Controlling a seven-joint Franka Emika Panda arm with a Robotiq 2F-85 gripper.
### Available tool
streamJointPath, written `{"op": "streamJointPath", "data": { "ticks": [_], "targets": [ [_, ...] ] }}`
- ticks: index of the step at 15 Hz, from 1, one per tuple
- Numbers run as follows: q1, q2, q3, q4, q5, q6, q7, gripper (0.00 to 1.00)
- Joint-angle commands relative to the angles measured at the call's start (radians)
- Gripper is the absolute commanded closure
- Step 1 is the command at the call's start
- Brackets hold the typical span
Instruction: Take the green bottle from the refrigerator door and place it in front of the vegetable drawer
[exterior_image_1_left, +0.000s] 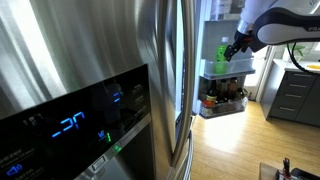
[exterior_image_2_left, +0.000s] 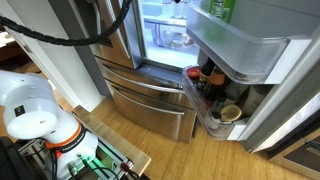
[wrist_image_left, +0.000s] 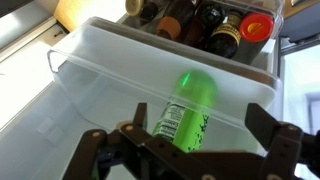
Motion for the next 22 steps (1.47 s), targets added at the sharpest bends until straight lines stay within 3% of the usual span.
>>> {"op": "streamJointPath", "data": {
  "ticks": [1, 11, 22],
  "targets": [
    [-0.016, 0.001, -0.027, -0.011, -0.007, 0.106, 0.013, 0.0],
    [-0.101, 0.029, -0.02, -0.066, -0.041, 0.325, 0.094, 0.0],
    [-0.184, 0.09, 0.004, -0.101, -0.178, 0.529, 0.263, 0.0]
  ]
}}
